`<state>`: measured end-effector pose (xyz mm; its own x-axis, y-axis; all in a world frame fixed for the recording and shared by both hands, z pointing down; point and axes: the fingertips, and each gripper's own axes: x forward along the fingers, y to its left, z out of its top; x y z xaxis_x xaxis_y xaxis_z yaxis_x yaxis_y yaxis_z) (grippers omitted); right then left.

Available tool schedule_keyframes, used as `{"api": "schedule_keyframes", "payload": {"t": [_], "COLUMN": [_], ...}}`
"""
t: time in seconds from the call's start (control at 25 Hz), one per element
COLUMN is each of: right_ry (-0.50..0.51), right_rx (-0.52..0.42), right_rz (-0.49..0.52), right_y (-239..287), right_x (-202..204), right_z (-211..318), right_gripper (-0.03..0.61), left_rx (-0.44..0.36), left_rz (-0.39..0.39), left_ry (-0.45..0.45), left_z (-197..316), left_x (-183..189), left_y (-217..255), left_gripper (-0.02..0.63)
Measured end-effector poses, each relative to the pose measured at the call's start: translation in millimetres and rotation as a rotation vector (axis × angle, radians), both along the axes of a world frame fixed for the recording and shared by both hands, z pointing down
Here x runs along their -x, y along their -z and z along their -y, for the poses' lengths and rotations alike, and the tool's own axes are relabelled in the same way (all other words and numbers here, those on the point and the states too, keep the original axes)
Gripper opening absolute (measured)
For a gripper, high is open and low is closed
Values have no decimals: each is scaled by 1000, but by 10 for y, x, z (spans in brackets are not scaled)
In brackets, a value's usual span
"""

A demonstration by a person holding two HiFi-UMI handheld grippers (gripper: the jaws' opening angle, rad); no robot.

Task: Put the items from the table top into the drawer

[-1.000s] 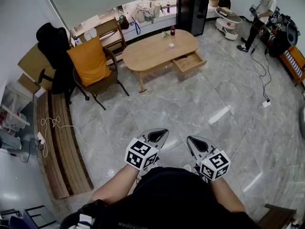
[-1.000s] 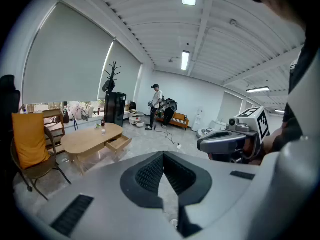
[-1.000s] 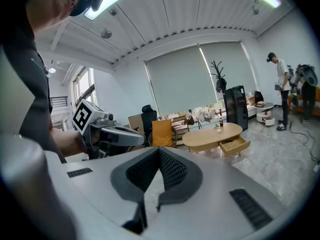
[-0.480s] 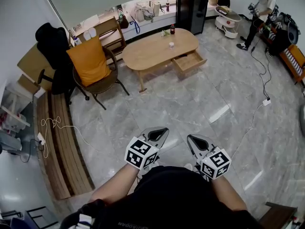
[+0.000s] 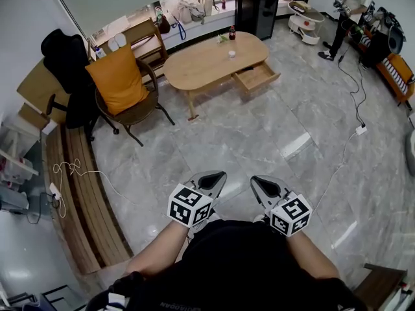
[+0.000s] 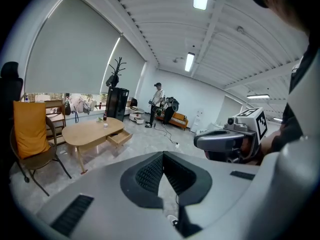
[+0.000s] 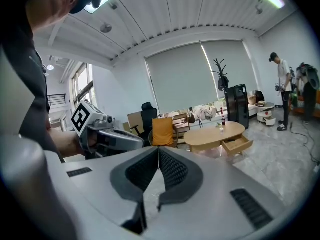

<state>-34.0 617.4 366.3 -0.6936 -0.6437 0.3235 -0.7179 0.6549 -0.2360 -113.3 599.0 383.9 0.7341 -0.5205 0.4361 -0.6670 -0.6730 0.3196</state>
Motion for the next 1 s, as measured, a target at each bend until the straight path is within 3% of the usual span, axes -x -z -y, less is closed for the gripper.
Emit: {"api": "schedule_keyframes", "payload": {"t": [0.44, 0.68, 1.0], "right_ry": [24, 73, 57], "right_rx": [33, 27, 35], "right_rz": [-28, -27, 52], "right_y": [-99, -154, -221], "right_x": [524, 638, 308], "right_z": [122, 378, 1296], "right_gripper": [5, 5, 5], "left_rx": [38, 48, 60], "left_rz": [4, 17, 76], "left_ry": [51, 70, 84], "left_z": [113, 355, 1041], "left_x": [633, 645, 379], "left_y": [-211, -293, -367], "left_gripper": [5, 5, 5]}}
